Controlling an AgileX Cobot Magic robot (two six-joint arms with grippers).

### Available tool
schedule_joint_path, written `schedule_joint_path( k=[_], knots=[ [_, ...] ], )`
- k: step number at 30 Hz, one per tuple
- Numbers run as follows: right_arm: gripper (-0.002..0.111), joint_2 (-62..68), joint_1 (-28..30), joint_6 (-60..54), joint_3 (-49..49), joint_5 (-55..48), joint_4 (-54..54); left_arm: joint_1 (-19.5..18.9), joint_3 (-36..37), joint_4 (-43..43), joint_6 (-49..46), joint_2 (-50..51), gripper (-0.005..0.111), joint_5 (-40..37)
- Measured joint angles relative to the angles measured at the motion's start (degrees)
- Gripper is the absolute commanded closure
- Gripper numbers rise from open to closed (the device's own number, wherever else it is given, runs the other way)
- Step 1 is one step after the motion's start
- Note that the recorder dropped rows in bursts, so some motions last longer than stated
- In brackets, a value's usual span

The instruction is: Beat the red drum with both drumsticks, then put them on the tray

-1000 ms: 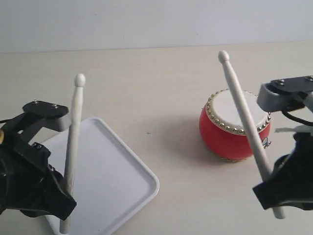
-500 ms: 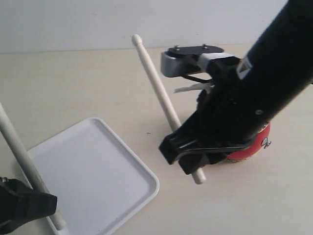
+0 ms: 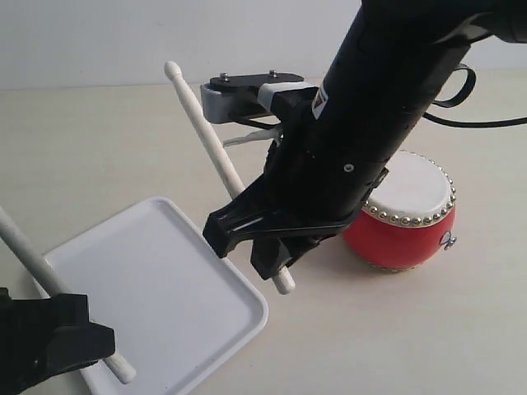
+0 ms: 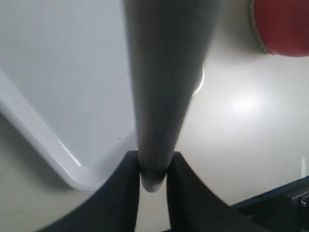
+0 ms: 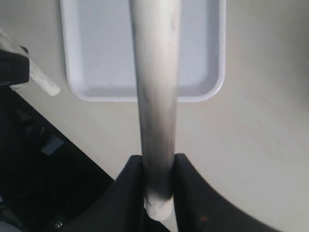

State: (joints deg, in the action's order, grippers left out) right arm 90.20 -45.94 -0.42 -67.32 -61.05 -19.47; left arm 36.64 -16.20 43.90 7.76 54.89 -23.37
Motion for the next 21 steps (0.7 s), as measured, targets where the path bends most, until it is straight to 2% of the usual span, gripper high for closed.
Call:
schedule_joint_path(
  k=[9, 12, 16, 21],
  knots=[
    [0.108, -4.3, 0.0, 0.9, 0.0, -3.7, 2.9, 0.0, 0.0, 3.4, -2.3, 13.1, 0.107, 1.5],
    [0.108, -7.4, 0.0, 1.7, 0.0, -3.8, 3.7, 0.0, 0.0, 9.7, -5.8, 15.9, 0.107, 2.5],
    [0.108, -10.8, 0.0, 2.0, 0.0, -4.0, 4.2, 0.0, -1.8, 22.2, -16.4, 17.9, 0.107, 2.5],
    [0.108, -13.2, 0.0, 2.1, 0.0, -5.0, 5.1, -0.9, -3.0, 28.7, -19.9, 19.1, 0.107, 4.4]
  ],
)
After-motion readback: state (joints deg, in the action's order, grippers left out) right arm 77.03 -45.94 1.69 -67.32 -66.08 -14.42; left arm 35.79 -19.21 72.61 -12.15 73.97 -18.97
